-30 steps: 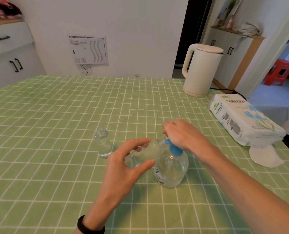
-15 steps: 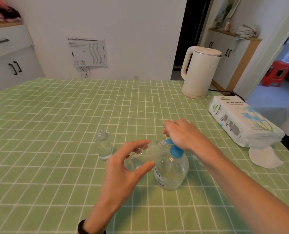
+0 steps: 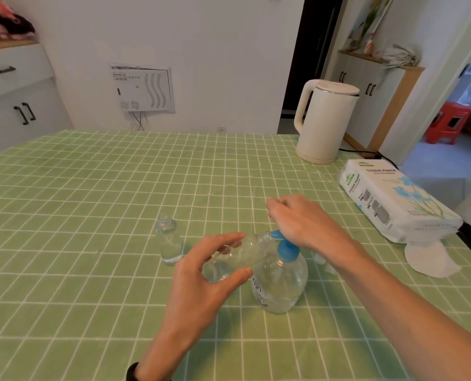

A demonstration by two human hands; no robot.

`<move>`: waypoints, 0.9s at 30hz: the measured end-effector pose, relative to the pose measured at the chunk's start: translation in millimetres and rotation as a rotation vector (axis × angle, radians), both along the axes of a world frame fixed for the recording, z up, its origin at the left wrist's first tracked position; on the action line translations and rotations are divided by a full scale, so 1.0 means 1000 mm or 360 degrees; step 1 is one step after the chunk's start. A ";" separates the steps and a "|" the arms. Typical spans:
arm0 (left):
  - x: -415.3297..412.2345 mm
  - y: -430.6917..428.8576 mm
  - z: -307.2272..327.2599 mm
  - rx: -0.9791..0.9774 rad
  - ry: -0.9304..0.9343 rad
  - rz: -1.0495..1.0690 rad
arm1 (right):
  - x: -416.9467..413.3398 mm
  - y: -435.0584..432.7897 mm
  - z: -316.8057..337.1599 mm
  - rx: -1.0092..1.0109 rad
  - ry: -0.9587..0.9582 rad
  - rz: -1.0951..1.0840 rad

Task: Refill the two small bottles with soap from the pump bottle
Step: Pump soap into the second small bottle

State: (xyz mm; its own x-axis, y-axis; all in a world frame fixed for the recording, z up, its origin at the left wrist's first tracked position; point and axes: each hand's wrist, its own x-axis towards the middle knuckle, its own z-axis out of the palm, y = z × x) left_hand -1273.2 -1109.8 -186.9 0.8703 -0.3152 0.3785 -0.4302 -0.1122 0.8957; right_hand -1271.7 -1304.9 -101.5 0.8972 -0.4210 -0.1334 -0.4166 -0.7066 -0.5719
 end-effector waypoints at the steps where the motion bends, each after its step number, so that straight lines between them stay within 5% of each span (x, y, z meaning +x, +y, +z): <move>1: 0.000 0.000 0.000 0.0001 -0.0002 0.0002 | 0.000 0.000 0.000 0.0051 0.0013 -0.0007; 27: 0.002 -0.002 0.000 0.0036 -0.0038 -0.0003 | 0.003 0.000 -0.010 0.0048 0.0008 -0.0008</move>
